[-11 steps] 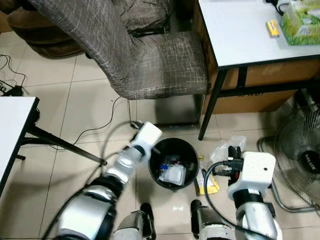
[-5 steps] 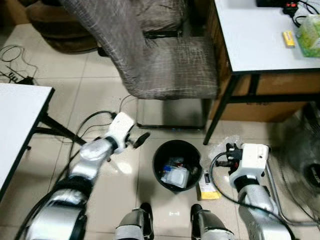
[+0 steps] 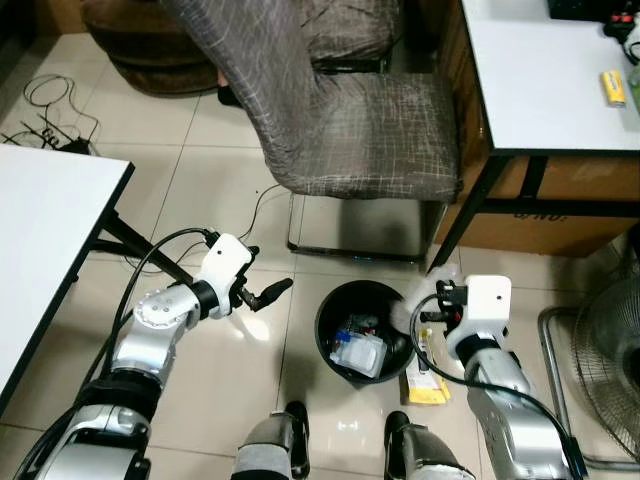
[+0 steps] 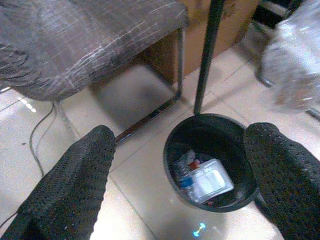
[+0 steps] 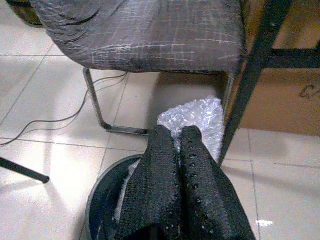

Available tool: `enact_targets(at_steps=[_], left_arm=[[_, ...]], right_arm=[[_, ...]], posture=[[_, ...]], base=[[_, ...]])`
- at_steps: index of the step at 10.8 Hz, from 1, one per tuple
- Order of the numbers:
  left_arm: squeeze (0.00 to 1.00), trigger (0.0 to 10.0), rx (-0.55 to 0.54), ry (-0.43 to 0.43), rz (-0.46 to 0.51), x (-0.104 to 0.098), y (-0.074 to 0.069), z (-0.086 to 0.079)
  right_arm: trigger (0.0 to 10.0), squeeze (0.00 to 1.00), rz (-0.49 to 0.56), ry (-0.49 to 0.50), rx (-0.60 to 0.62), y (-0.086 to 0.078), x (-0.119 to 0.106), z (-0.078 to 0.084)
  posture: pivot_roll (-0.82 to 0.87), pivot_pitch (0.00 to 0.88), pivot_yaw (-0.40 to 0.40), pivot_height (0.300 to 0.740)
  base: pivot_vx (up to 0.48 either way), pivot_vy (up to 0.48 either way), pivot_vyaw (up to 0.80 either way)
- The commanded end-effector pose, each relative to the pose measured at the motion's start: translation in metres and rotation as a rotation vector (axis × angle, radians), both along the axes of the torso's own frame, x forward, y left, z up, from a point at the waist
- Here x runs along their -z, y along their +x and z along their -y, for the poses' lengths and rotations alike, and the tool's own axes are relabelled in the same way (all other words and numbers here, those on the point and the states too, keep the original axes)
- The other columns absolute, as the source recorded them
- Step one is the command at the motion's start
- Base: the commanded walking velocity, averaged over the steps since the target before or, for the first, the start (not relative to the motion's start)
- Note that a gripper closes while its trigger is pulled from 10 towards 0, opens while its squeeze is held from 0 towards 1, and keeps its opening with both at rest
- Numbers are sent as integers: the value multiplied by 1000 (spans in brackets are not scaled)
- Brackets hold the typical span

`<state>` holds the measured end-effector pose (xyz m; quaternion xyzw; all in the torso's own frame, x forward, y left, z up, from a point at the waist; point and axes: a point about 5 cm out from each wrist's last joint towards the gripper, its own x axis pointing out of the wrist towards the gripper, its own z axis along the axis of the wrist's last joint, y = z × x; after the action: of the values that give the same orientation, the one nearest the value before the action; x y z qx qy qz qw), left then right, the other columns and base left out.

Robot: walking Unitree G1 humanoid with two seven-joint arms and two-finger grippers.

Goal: Picking trash to rubbish bin

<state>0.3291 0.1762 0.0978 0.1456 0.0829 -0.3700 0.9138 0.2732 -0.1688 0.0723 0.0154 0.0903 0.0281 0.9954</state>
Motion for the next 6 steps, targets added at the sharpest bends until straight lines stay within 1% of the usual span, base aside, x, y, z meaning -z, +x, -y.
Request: enact_targets(at_steps=[1, 4, 6], left_arm=[[1000, 10000, 25, 9, -21, 0, -5, -2], [1000, 10000, 80, 1, -22, -5, -13, 3], [1000, 10000, 160, 22, -28, -5, -23, 10]], right_arm=[[10000, 0, -21, 17, -10, -1, 8, 1], [10000, 0, -31, 63, -32, 9, 13, -3], [10000, 0, -25, 105, -31, 17, 16, -6]], posture=[[248, 319, 92, 740], [258, 325, 96, 740], [260, 326, 101, 740]], base=[[0, 0, 0], [0, 0, 0], [0, 0, 0]])
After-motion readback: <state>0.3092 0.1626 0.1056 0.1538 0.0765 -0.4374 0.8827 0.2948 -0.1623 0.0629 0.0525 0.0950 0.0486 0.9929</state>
